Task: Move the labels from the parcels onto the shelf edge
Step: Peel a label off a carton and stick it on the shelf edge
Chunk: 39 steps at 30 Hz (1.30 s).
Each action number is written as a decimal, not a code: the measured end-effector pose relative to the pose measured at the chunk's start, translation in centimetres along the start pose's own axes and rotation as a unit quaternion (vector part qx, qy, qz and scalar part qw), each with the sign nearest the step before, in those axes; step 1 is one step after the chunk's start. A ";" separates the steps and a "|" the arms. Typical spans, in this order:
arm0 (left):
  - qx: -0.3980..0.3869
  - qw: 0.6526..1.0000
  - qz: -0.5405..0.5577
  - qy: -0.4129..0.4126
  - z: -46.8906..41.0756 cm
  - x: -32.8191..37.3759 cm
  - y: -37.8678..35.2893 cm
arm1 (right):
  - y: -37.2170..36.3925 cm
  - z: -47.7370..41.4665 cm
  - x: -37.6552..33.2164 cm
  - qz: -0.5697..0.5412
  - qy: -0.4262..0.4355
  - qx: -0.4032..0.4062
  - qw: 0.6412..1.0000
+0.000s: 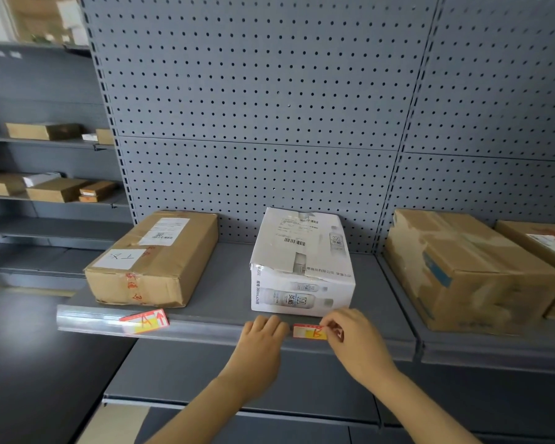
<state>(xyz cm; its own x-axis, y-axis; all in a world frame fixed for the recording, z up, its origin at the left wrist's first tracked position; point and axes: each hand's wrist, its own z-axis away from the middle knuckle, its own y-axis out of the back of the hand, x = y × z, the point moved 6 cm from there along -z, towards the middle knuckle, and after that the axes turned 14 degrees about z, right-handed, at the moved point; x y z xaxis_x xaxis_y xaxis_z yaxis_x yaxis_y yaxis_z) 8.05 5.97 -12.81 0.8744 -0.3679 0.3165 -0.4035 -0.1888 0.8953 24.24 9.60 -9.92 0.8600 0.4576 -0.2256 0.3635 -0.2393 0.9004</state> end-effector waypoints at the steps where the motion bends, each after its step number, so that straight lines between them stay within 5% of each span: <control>1: 0.003 1.000 0.006 -0.002 0.0 -0.1 0.0 | 0.1 0.0 0.0 -0.004 0.000 0.002 1.000; 19: 0.013 0.998 0.065 0.013 1.3 -0.8 -0.2 | -1.6 -0.7 0.0 -0.165 -0.065 0.066 0.982; 26: 0.028 0.992 0.122 0.021 1.7 -0.8 -0.2 | -3.0 -0.3 -0.2 -0.039 -0.030 0.065 0.997; 39: -0.030 0.997 0.075 -0.015 1.9 -1.3 0.0 | -3.0 0.1 -1.3 -0.013 -0.031 0.065 0.997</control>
<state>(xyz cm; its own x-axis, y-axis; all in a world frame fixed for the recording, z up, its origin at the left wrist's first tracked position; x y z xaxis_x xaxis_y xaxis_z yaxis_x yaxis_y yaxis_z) 6.43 4.68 -13.85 0.7963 -0.4151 0.4400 -0.5122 -0.0757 0.8555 22.05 9.59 -12.35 0.8684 0.4123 -0.2754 0.4267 -0.3387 0.8385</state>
